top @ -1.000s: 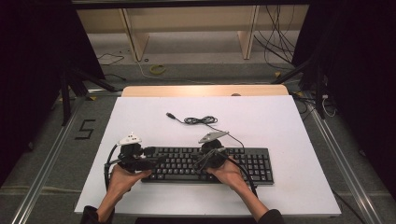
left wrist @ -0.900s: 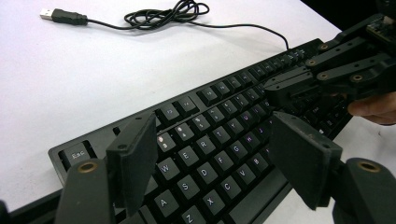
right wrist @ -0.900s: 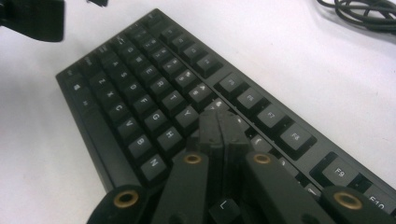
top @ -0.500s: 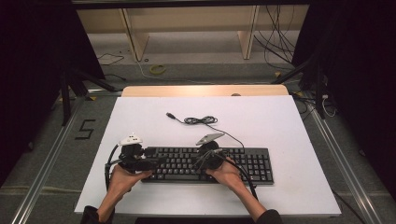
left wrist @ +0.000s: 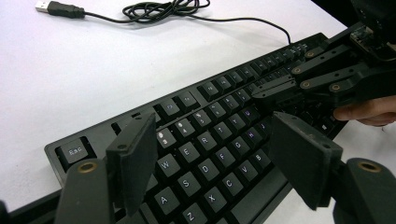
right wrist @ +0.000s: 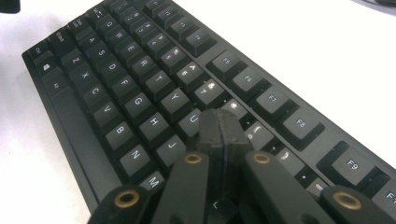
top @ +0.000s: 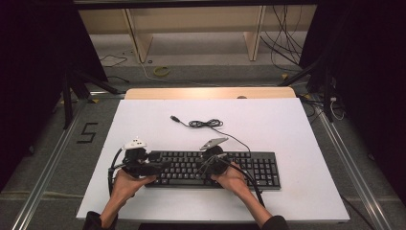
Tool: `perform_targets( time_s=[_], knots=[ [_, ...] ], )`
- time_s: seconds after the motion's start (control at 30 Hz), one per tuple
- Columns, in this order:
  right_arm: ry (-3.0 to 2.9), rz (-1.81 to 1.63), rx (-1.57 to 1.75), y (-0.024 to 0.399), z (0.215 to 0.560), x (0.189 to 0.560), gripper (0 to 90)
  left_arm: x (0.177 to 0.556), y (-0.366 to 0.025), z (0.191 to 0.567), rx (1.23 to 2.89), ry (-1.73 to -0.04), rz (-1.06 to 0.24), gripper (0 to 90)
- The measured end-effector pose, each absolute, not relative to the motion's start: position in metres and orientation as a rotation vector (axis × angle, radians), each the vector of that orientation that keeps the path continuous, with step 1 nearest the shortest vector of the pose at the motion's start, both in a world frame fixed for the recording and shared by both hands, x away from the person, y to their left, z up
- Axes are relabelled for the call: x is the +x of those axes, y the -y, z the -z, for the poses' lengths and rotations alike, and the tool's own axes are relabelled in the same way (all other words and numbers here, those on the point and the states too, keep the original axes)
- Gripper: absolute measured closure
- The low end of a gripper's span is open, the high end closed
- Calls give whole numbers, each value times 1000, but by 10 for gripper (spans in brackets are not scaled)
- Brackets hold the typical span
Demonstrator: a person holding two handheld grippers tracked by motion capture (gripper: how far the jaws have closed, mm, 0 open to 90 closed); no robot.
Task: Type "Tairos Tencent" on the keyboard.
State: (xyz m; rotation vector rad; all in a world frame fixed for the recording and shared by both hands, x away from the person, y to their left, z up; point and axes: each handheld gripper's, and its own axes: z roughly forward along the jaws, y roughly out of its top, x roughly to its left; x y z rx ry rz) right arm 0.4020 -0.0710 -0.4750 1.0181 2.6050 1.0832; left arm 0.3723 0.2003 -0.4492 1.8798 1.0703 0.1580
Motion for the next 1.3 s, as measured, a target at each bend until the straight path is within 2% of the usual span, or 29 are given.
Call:
perform_targets(
  time_s=[0.27, 0.43, 0.5, 0.57, 0.67, 1.1, 1.3],
  knots=[
    [-2563, -1188, 1050, 80, 463, 402, 900, 373, -200, 451, 1891, -1067, -158, 320],
    [-2531, -1268, 1058, 89, 454, 400, 811, 373, -199, 451, 1893, -1068, -160, 327],
    [-2514, -1307, 1055, 92, 450, 398, 716, 373, -198, 451, 1900, -1063, -164, 331],
    [-2511, -1313, 1055, 93, 449, 398, 698, 373, -198, 451, 1902, -1061, -163, 334],
    [-2508, -1333, 1062, 97, 446, 396, 624, 373, -198, 452, 1907, -1053, -164, 341],
    [-2456, -1362, 1079, 114, 441, 389, 425, 375, -193, 453, 1923, -1034, -147, 352],
    [-2436, -1392, 1069, 122, 438, 383, 398, 376, -192, 454, 1946, -1027, -142, 358]
  ],
)
